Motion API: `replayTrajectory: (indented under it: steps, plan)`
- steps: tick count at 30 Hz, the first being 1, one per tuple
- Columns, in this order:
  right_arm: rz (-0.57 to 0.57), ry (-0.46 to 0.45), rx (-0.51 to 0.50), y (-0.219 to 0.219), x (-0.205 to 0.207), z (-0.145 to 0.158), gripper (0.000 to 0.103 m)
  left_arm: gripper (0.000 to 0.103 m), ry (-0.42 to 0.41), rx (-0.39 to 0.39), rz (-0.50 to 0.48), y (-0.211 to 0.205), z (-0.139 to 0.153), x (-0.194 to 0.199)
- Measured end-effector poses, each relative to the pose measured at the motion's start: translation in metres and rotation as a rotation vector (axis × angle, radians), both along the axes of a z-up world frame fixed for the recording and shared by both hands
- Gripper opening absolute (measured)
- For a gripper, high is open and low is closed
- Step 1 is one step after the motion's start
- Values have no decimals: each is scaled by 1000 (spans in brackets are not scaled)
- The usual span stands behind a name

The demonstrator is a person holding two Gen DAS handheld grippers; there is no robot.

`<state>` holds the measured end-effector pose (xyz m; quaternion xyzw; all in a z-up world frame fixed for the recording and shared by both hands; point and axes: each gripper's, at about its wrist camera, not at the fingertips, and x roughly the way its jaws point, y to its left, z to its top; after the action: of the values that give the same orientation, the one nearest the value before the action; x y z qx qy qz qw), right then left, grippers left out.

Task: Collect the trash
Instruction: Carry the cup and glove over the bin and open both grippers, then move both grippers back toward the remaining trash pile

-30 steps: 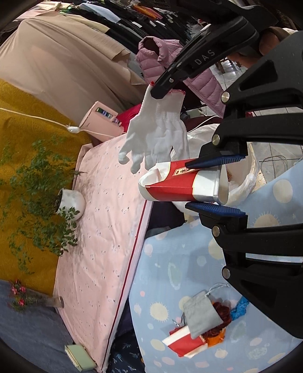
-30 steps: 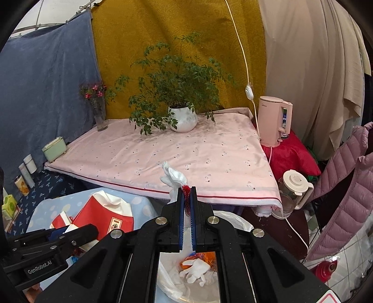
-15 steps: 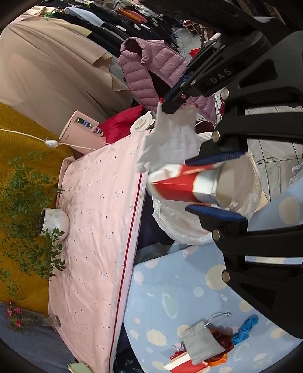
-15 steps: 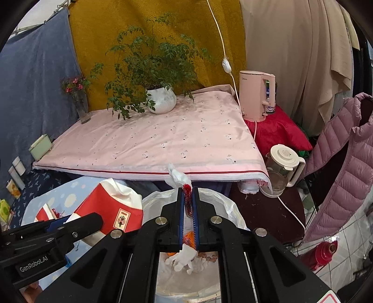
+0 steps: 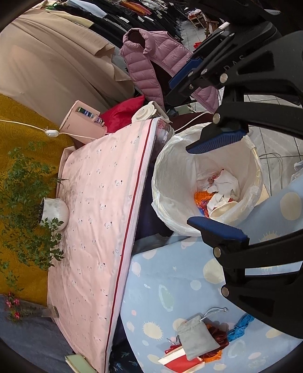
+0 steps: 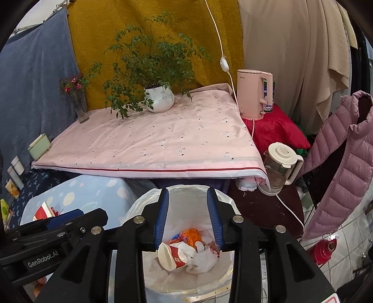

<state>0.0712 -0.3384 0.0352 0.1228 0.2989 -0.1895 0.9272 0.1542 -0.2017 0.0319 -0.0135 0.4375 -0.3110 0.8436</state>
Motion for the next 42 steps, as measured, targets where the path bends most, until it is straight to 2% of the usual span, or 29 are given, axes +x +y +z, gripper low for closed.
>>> replayTrajectory:
  steps: [18,29,33,42]
  plan:
    - [119,17,-9,70,18,-1,37,53,20,-9,126,70,-5,14]
    - [219,49,-5,125,35,-12,38,56,60,-17,244,138,-19,28]
    - [258,61,-1,147,40,-18,44,60,67,-13,300,165,-27,32]
    - [373,123,12,200,53,-45,44,61,96,27,419,228,-52,36]
